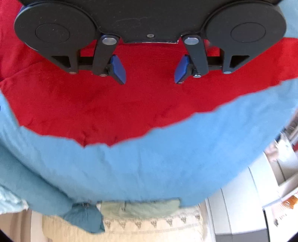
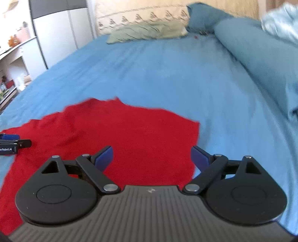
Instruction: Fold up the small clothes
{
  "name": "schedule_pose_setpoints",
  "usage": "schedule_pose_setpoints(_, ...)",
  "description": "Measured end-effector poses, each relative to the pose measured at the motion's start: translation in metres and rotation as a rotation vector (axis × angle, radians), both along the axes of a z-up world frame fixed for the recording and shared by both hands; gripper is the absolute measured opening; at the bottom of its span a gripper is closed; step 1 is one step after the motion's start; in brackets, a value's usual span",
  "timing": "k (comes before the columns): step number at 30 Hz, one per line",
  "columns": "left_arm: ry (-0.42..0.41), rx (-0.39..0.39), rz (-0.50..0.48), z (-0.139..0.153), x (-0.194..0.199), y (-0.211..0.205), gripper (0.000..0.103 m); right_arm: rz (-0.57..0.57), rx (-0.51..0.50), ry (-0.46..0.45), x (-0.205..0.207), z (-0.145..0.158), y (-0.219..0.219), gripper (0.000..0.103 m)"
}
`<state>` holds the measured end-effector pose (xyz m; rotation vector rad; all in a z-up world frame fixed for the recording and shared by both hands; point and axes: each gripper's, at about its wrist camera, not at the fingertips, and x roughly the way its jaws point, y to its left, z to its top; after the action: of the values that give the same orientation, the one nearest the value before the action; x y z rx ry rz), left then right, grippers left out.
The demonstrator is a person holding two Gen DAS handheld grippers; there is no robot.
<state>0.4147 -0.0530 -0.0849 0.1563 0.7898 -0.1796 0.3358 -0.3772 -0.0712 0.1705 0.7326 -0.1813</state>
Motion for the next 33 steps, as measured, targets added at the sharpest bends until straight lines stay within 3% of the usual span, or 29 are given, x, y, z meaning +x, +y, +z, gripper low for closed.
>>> schedule_pose_setpoints(2, -0.025, -0.017, 0.020, 0.022, -0.015, 0.015, 0.081, 0.015, 0.000, -0.005, 0.006, 0.019, 0.019, 0.103)
schedule_pose_setpoints(4, -0.035, -0.041, 0.042, 0.039, -0.025, 0.033, 0.098, 0.037, 0.052, -0.001, 0.008, 0.037, 0.038, 0.103)
schedule_pose_setpoints(5, -0.041, -0.054, 0.060, 0.047, -0.029, 0.045, 0.101, 0.050, 0.087, 0.000, 0.008, 0.044, 0.046, 0.103)
schedule_pose_setpoints(7, -0.045, -0.092, 0.101, 0.060, -0.037, 0.072, 0.101, 0.067, 0.139, 0.011, 0.011, 0.055, 0.066, 0.103)
schedule_pose_setpoints(11, -0.024, -0.151, 0.209, 0.070, -0.042, 0.131, 0.101, 0.086, 0.132, 0.031, 0.022, 0.067, 0.116, 0.103)
schedule_pose_setpoints(18, -0.011, -0.189, 0.412, 0.053, -0.038, 0.253, 0.100, 0.093, 0.162, 0.070, 0.045, 0.052, 0.200, 0.103)
schedule_pose_setpoints(22, 0.039, -0.229, 0.527, 0.025, -0.031, 0.316, 0.094, 0.069, 0.164, 0.086, 0.057, 0.033, 0.240, 0.103)
schedule_pose_setpoints(27, 0.135, -0.322, 0.645, -0.015, -0.021, 0.378, 0.069, 0.045, 0.164, 0.111, 0.074, 0.013, 0.277, 0.103)
schedule_pose_setpoints(29, 0.167, -0.351, 0.658, -0.030, -0.012, 0.390, 0.055, 0.046, 0.158, 0.119, 0.078, 0.007, 0.287, 0.103)
schedule_pose_setpoints(33, 0.153, -0.378, 0.669, -0.044, 0.000, 0.403, 0.049, 0.039, 0.136, 0.140, 0.083, -0.001, 0.303, 0.103)
